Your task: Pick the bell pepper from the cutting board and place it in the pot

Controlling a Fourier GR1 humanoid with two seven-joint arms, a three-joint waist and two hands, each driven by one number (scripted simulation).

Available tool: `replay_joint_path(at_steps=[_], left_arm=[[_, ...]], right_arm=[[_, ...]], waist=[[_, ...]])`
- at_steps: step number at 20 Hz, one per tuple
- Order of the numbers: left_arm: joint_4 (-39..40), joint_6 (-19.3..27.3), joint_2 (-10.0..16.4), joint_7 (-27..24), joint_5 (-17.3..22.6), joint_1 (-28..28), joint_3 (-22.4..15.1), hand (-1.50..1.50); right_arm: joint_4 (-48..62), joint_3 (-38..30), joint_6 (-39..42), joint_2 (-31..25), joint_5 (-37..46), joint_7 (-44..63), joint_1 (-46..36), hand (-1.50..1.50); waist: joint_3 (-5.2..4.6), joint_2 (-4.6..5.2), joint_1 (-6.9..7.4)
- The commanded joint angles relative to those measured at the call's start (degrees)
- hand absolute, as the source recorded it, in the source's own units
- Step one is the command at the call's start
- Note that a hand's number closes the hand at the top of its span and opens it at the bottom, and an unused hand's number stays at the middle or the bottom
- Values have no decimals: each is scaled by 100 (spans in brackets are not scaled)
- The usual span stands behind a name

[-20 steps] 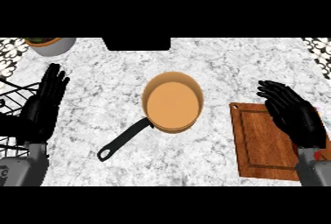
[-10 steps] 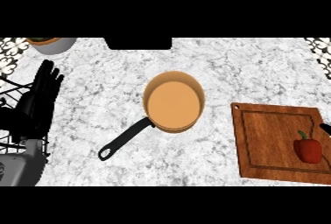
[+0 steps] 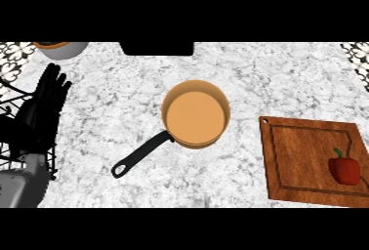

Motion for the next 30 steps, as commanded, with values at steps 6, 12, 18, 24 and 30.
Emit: replay_joint_path(at_steps=[6, 12, 18, 24, 30], left_arm=[[-136, 14, -114, 41, -83, 139, -77, 0], [-2, 86, -113, 214, -191, -94, 48, 0], [198, 55, -539, -232, -430, 157, 20, 0], [-182, -189, -359, 410, -379, -6, 328, 0], [-698, -241, -445, 384, -451, 504, 335, 0]], right_arm=[[-659, 1401, 470, -771, 1528, 600, -347, -150], [-1741, 1990, 514, -502, 2074, 1795, -324, -150], [-1831, 1687, 705, -99, 2316, 2003, -93, -150], [-1863, 1519, 892, 311, 2908, 2199, -131, -150], [-1564, 1519, 236, 571, 3646, 2226, 168, -150]], waist=[[-21, -15, 65], [-22, -35, -88], [-18, -34, -119], [-16, -33, -91], [-13, -36, -66]])
